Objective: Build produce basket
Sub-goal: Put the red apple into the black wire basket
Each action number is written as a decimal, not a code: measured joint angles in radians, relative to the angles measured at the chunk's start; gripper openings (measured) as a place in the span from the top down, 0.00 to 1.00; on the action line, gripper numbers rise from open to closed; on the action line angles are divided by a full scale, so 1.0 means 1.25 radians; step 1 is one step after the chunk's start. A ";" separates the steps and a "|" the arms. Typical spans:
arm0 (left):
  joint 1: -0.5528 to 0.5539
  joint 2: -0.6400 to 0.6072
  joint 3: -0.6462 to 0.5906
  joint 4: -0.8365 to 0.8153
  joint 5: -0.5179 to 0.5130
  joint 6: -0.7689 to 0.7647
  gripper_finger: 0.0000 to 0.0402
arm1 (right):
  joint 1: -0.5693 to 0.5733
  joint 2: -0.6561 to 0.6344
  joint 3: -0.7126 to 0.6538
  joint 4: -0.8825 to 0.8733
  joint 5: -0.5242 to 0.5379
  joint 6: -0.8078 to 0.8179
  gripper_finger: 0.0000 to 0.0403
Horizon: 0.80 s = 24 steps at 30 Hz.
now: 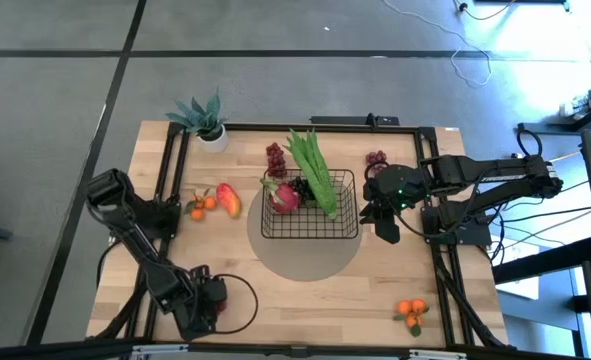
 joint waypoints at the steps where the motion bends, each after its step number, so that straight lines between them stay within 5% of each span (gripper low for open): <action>1: 0.004 0.000 0.000 0.000 0.000 0.000 0.36 | 0.000 0.000 0.000 0.000 0.000 0.000 0.79; 4: 0.017 -0.002 0.000 0.001 0.017 -0.001 0.45 | 0.000 0.000 0.000 0.000 0.000 0.000 0.79; 15: 0.098 -0.113 0.031 -0.008 0.029 -0.001 0.45 | 0.000 0.000 0.000 0.001 0.000 0.000 0.79; 24: 0.268 -0.225 0.140 -0.139 0.014 0.035 0.45 | 0.000 0.000 0.000 0.006 0.000 0.000 0.79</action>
